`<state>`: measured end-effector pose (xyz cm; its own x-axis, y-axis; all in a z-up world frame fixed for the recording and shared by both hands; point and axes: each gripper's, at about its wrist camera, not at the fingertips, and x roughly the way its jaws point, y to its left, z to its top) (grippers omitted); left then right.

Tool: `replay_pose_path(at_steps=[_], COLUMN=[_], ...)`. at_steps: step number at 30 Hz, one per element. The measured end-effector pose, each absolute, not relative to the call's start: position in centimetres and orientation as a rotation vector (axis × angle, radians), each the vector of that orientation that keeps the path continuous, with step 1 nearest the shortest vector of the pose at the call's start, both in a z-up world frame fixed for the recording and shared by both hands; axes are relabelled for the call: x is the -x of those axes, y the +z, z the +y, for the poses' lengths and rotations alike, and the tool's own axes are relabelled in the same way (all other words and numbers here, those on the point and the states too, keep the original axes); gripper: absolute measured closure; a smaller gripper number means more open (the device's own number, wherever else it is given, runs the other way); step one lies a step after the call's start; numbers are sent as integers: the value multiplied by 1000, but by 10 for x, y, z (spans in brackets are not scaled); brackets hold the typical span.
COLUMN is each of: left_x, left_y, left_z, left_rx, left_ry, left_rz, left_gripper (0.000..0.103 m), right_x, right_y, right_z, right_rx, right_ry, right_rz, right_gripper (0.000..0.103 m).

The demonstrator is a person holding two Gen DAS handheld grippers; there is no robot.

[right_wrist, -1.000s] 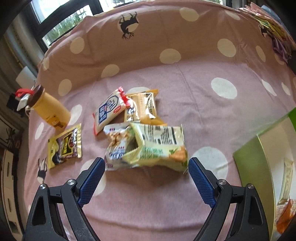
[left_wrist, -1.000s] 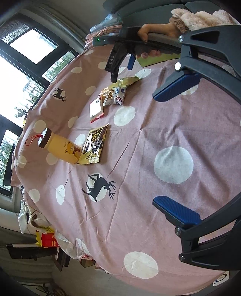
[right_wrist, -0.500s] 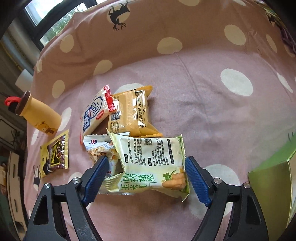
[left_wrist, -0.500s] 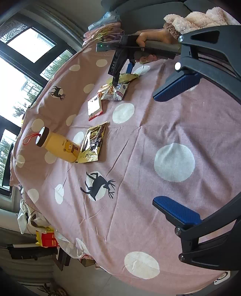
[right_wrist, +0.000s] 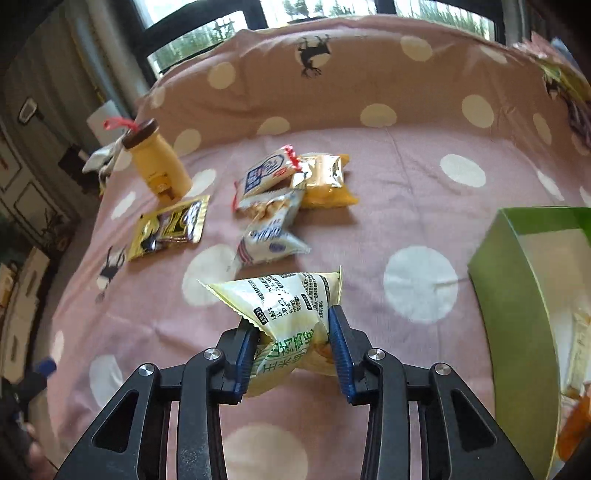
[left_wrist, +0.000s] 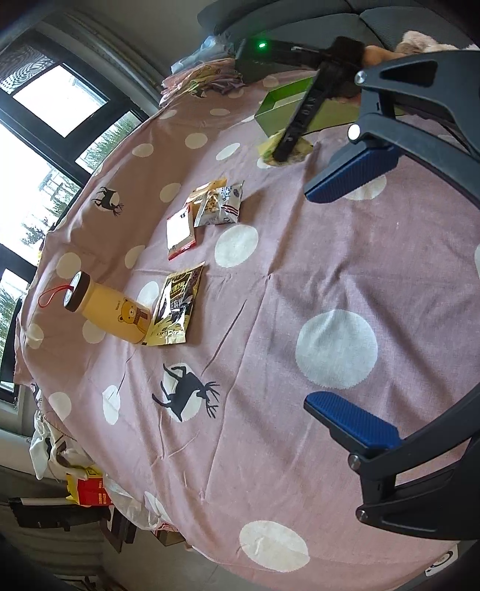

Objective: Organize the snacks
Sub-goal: 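Lift the pale green bag and carry it over the green box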

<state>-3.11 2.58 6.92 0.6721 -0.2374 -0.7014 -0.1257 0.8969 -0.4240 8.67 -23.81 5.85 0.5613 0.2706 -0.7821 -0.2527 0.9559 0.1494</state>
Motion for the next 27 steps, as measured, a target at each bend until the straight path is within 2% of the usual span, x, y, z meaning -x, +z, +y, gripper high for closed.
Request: replay_pose_path(at_steps=[4, 9, 10, 12, 14, 19, 24, 27], left_x=[32, 33, 33, 34, 33, 34, 35, 33], left_y=[67, 61, 61, 59, 58, 52, 50, 44], left_z=[16, 3, 1, -2, -8, -26, -63, -85], left_rx=[444, 410, 406, 404, 412, 498, 468, 423], left_ry=[-72, -105, -100, -100, -132, -305, -375, -373], left_rz=[854, 883, 885, 888, 899, 944, 985, 1017], left_gripper=[1, 1, 1, 1, 2, 5, 18, 22], right_x=[-32, 1, 4, 5, 6, 3, -12, -18], right_y=[51, 45, 45, 46, 49, 58, 42, 33], right_z=[-215, -212, -215, -222, -229, -264, -287, -290], right_rx=[120, 169, 160, 110, 48, -164, -343, -427], right_ry=[242, 326, 345, 379, 404, 479, 484, 531], right_rz=[1007, 1010, 1014, 1028, 1012, 994, 1068, 1095], right_gripper=[64, 62, 60, 41, 33, 32, 32, 32])
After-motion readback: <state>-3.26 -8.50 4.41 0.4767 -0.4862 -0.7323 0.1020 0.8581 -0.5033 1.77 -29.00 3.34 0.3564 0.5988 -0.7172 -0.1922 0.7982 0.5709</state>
